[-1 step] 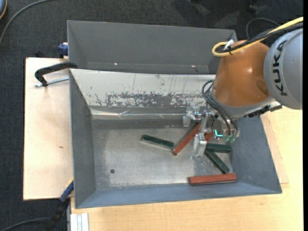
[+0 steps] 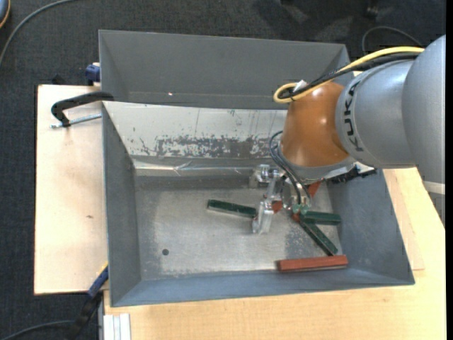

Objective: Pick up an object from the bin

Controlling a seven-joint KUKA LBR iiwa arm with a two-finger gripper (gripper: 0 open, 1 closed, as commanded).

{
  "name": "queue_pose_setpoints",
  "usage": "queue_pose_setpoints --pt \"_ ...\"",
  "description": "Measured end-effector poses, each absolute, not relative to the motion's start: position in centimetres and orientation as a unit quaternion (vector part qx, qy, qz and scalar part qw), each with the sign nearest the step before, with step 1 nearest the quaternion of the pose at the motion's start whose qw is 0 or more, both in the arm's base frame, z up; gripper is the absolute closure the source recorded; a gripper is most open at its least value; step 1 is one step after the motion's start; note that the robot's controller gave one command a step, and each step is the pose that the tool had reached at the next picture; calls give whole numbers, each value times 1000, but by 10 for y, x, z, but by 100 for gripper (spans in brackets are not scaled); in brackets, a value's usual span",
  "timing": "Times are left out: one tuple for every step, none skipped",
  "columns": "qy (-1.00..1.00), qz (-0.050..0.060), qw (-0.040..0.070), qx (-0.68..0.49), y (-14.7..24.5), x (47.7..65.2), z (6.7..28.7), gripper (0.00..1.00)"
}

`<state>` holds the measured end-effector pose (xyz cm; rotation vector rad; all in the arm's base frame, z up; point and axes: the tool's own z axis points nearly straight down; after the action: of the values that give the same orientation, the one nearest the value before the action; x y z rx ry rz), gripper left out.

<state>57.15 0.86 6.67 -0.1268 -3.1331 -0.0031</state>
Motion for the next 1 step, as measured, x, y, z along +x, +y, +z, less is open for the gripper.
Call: queue_pose_setpoints --pt "-999 -1 -2 -40 9 574 73 100"
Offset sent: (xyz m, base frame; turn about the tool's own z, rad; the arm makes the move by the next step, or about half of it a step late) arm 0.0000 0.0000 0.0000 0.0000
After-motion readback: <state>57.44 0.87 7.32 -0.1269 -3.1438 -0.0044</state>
